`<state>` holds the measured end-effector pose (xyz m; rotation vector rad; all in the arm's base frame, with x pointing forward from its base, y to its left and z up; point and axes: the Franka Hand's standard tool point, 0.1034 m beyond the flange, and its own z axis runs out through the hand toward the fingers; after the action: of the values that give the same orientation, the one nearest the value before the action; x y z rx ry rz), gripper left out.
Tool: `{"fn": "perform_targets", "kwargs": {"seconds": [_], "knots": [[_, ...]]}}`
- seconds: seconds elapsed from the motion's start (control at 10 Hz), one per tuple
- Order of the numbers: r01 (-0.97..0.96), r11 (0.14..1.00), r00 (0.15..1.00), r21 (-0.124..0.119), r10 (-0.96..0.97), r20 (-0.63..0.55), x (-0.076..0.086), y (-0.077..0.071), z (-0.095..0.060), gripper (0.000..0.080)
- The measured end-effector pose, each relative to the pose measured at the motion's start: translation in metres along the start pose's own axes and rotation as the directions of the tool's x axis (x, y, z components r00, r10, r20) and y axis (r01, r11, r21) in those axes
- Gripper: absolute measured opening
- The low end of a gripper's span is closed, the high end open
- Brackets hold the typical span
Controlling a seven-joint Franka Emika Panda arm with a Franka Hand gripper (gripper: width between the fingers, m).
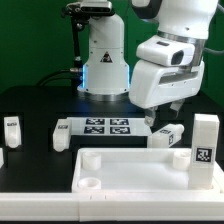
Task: Assemble desk
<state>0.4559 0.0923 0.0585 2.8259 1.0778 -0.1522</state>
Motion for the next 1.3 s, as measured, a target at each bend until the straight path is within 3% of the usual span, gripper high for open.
{"fn": "perform_targets", "kwargs": {"seconds": [0.3,0.5,0.7,0.8,1.2,1.3], "knots": [[-0.186,0.982,0.982,0.007,0.186,-0.001,0.001,-0.0006,-0.0001,0.0649],[-0.575,0.815,0.818,0.068,0.575,0.021,0.0068,0.0013,0.003,0.0649],[-0.781,0.611,0.623,0.127,0.775,0.104,0.006,-0.0009,0.0055,0.0649],[-0.827,0.545,0.561,0.137,0.818,0.131,0.0056,0.0025,0.004,0.0649],[-0.922,0.37,0.384,0.113,0.91,0.155,0.0078,-0.001,0.005,0.0649],[-0.958,0.235,0.266,0.166,0.942,0.202,0.009,0.0075,0.0047,0.0649]]}}
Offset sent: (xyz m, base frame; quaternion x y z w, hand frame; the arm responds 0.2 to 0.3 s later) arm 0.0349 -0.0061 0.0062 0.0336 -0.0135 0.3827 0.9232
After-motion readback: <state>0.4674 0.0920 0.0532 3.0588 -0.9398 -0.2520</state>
